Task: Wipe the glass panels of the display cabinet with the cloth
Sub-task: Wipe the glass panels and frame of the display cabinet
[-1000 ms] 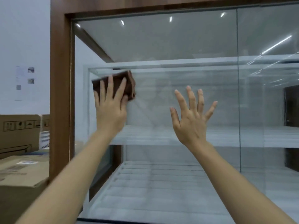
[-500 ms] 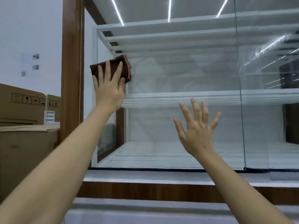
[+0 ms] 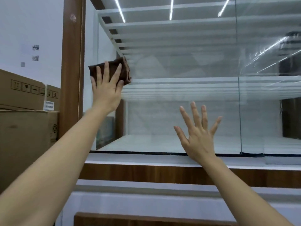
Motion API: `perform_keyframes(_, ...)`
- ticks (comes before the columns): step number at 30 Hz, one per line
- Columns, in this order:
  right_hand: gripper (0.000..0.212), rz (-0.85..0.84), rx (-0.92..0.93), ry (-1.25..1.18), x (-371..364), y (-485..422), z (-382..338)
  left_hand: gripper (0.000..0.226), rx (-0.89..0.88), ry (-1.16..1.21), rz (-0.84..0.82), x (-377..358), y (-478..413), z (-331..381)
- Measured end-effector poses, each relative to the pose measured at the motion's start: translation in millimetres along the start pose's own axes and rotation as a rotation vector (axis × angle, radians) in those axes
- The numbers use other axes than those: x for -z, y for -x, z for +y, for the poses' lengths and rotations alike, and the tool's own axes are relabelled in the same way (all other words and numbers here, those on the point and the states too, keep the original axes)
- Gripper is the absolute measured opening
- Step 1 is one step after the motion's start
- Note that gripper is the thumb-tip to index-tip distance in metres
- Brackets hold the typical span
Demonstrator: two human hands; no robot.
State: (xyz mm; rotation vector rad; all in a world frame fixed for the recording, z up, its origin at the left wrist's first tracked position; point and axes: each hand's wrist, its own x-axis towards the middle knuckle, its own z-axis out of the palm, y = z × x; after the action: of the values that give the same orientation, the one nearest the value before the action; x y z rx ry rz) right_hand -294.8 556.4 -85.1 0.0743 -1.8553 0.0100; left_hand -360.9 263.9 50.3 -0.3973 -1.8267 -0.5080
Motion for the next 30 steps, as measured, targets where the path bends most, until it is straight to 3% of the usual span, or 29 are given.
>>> perform_keyframes(4,0.066,0.081,0.012,-0.145,14,5,19,0.056,-0.154,-0.045,-0.016,-33,120,14)
perform_keyframes(7,0.069,0.123,0.005,-0.043,27,2,51,0.056,-0.325,-0.146,-0.052,-49,192,21)
perform_keyframes(11,0.074,0.061,-0.04,0.069,27,0,82,0.054,-0.434,-0.164,0.027,-38,85,36)
perform_keyframes(14,0.075,0.074,-0.028,0.12,20,3,85,0.054,-0.254,-0.09,0.132,-30,-7,63)
perform_keyframes(17,0.074,0.106,-0.014,0.093,20,2,88,0.056,-0.21,-0.027,0.168,-45,0,88)
perform_keyframes(22,0.072,0.169,0.031,-0.068,24,6,91,0.059,-0.717,-0.159,-0.035,-82,159,98)
perform_keyframes(24,0.068,0.168,0.027,-0.201,32,6,94,0.057,-0.816,-0.179,-0.054,-80,133,99)
perform_keyframes(26,0.064,0.186,0.049,-0.235,40,6,105,0.055,-0.755,-0.18,0.031,-72,67,122)
perform_keyframes(30,0.067,0.148,0.012,-0.08,53,1,154,0.056,-0.289,-0.033,0.068,-57,-29,175)
